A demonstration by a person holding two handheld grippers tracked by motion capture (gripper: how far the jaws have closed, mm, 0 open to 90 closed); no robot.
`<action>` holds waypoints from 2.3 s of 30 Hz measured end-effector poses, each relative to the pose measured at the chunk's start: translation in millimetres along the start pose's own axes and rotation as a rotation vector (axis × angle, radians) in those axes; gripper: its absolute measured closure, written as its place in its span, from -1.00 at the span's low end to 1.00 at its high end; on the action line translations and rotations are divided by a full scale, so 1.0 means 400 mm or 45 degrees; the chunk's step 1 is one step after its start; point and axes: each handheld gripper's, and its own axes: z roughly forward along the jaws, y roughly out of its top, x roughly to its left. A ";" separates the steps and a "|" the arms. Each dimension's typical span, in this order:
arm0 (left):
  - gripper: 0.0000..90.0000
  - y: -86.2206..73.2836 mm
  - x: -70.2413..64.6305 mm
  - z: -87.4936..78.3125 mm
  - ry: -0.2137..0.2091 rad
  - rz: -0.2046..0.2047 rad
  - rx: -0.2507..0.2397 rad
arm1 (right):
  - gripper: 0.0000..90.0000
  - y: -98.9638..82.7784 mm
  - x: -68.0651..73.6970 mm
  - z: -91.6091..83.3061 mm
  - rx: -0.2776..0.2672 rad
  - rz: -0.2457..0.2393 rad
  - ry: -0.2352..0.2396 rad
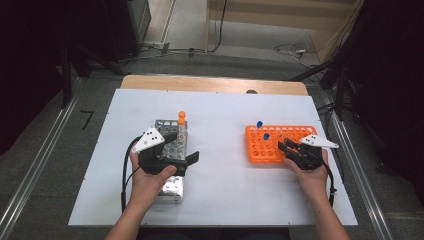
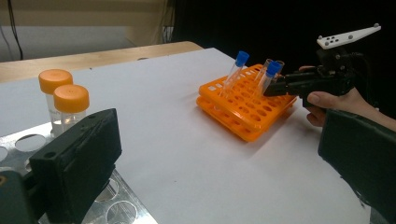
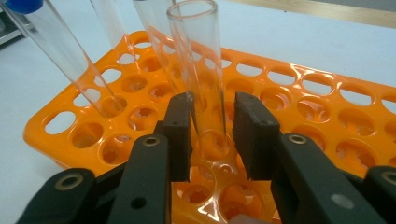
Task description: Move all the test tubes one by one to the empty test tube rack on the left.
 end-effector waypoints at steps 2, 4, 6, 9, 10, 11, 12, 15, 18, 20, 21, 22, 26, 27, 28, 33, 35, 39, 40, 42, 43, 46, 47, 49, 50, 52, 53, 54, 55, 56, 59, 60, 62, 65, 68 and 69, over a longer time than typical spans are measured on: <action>-1.00 0.001 0.001 -0.002 0.000 -0.004 -0.002 | 0.52 -0.002 0.002 0.002 -0.011 0.009 0.007; -1.00 0.001 0.003 -0.003 0.001 -0.004 -0.003 | 0.57 -0.003 0.007 0.003 -0.016 0.000 -0.006; -1.00 0.000 0.002 -0.003 0.001 -0.002 0.000 | 0.62 -0.004 0.007 0.003 -0.023 0.003 -0.019; -1.00 -0.001 0.001 -0.002 -0.002 -0.004 -0.001 | 0.63 -0.006 0.002 0.002 -0.027 0.024 -0.008; -1.00 -0.001 0.001 -0.002 -0.002 -0.004 0.000 | 0.63 -0.006 0.002 0.000 -0.029 0.030 -0.007; -1.00 -0.001 0.000 -0.002 -0.003 -0.003 -0.001 | 0.63 -0.005 0.000 -0.001 -0.040 0.029 -0.002; -1.00 -0.001 -0.001 -0.002 -0.003 -0.002 -0.002 | 0.63 -0.004 0.001 -0.004 -0.047 0.035 -0.002; -1.00 0.000 -0.001 -0.002 -0.007 -0.002 -0.002 | 0.63 0.003 0.001 -0.015 -0.071 0.048 -0.002; -1.00 0.001 -0.002 -0.001 -0.010 0.001 -0.002 | 0.63 0.012 -0.001 -0.028 -0.094 0.059 0.000; -1.00 0.001 -0.003 -0.001 -0.009 0.002 -0.001 | 0.63 0.018 -0.002 -0.039 -0.109 0.065 0.000; -1.00 0.001 -0.002 0.000 -0.009 0.002 0.000 | 0.63 0.021 -0.003 -0.046 -0.119 0.067 0.012; -1.00 0.001 -0.002 -0.001 -0.010 0.002 0.000 | 0.63 0.025 -0.002 -0.053 -0.126 0.070 0.021; -1.00 0.002 -0.006 -0.003 -0.013 0.006 -0.002 | 0.63 0.040 0.006 -0.076 -0.145 0.057 0.050; -1.00 0.002 -0.007 -0.004 -0.012 0.005 -0.002 | 0.63 0.044 0.009 -0.082 -0.144 0.062 0.057; -1.00 0.001 -0.008 -0.006 -0.014 0.006 0.000 | 0.63 0.047 0.012 -0.087 -0.150 0.062 0.065; -1.00 0.004 -0.012 -0.005 -0.017 0.011 -0.003 | 0.63 0.062 0.033 -0.109 -0.145 0.049 0.112; -1.00 0.004 -0.014 -0.004 -0.022 0.016 0.000 | 0.63 0.068 0.042 -0.115 -0.145 0.038 0.133; -1.00 0.004 -0.016 0.000 -0.026 0.021 0.004 | 0.63 0.081 0.063 -0.124 -0.142 0.022 0.170; -1.00 0.004 -0.017 0.000 -0.027 0.022 0.006 | 0.63 0.084 0.069 -0.126 -0.140 0.018 0.181; -1.00 0.004 -0.019 0.003 -0.033 0.022 0.007 | 0.63 0.089 0.079 -0.128 -0.142 0.011 0.201; -1.00 0.004 -0.020 0.004 -0.035 0.024 0.007 | 0.63 0.091 0.084 -0.129 -0.140 0.007 0.215; -1.00 0.005 -0.025 0.007 -0.040 0.027 0.008 | 0.63 0.095 0.099 -0.130 -0.139 0.001 0.246; -1.00 0.005 -0.027 0.008 -0.041 0.027 0.011 | 0.63 0.097 0.104 -0.130 -0.134 0.002 0.256; -1.00 0.005 -0.031 0.010 -0.051 0.030 0.014 | 0.63 0.099 0.116 -0.129 -0.133 -0.009 0.276; -1.00 0.006 -0.033 0.011 -0.054 0.035 0.017 | 0.63 0.100 0.122 -0.128 -0.131 -0.013 0.283; -1.00 0.006 -0.037 0.013 -0.065 0.042 0.017 | 0.63 0.102 0.136 -0.126 -0.127 -0.025 0.302; -1.00 0.006 -0.039 0.015 -0.070 0.044 0.020 | 0.63 0.103 0.143 -0.125 -0.122 -0.028 0.312; -1.00 0.007 -0.042 0.015 -0.072 0.047 0.025 | 0.63 0.104 0.150 -0.123 -0.122 -0.040 0.321; -1.00 0.007 -0.044 0.017 -0.078 0.047 0.023 | 0.63 0.105 0.158 -0.122 -0.117 -0.047 0.328; -1.00 0.007 -0.045 0.017 -0.082 0.052 0.028 | 0.63 0.106 0.166 -0.120 -0.116 -0.056 0.339; -1.00 0.006 -0.050 0.021 -0.098 0.054 0.027 | 0.63 0.107 0.190 -0.115 -0.106 -0.074 0.365; -1.00 0.006 -0.052 0.021 -0.099 0.053 0.027 | 0.63 0.107 0.198 -0.113 -0.103 -0.083 0.375; -0.98 0.006 -0.056 0.023 -0.108 0.053 0.026 | 0.63 0.106 0.214 -0.109 -0.093 -0.094 0.389; -0.98 0.007 -0.061 0.025 -0.120 0.057 0.031 | 0.63 0.104 0.236 -0.102 -0.083 -0.115 0.415; -0.97 0.007 -0.068 0.028 -0.133 0.060 0.032 | 0.63 0.104 0.258 -0.098 -0.074 -0.131 0.441; -0.97 0.007 -0.070 0.030 -0.138 0.066 0.034 | 0.63 0.104 0.264 -0.097 -0.073 -0.141 0.451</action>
